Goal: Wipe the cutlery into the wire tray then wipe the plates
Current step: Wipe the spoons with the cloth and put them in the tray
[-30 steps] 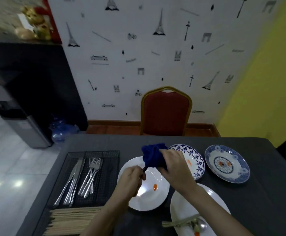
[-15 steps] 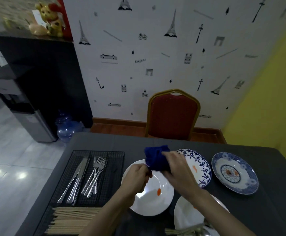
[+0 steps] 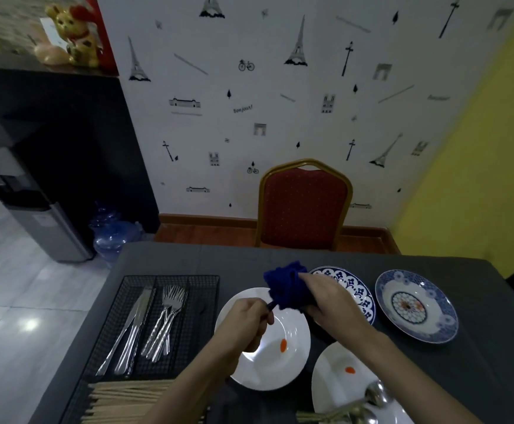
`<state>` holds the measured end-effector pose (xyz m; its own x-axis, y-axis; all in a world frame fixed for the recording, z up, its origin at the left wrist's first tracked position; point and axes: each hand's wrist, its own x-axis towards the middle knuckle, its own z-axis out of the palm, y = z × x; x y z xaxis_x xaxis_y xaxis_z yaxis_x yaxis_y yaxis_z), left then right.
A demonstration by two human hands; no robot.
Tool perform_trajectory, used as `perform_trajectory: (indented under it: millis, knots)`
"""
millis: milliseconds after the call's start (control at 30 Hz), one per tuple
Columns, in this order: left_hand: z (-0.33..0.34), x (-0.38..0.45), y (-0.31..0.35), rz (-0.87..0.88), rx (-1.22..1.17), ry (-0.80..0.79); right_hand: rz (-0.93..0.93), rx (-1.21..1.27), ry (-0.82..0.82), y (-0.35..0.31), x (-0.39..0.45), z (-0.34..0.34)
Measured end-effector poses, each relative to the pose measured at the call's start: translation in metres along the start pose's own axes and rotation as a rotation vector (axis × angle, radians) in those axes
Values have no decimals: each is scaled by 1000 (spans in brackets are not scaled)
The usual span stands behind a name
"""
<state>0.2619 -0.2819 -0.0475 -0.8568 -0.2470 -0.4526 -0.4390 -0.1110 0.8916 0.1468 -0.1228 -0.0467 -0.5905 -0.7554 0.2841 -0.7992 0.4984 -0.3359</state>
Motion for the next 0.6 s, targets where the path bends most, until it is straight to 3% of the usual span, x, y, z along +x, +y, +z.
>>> perform_trajectory:
  millis: [133, 267, 600]
  knots:
    - [-1, 2, 2, -16, -39, 6, 22, 29, 19, -11, 1, -1]
    - [-5, -6, -4, -59, -55, -14, -23, 77, -81, -14, -5, 1]
    - [-7, -12, -5, 1, -36, -16, 16, 138, -111, -6, -2, -5]
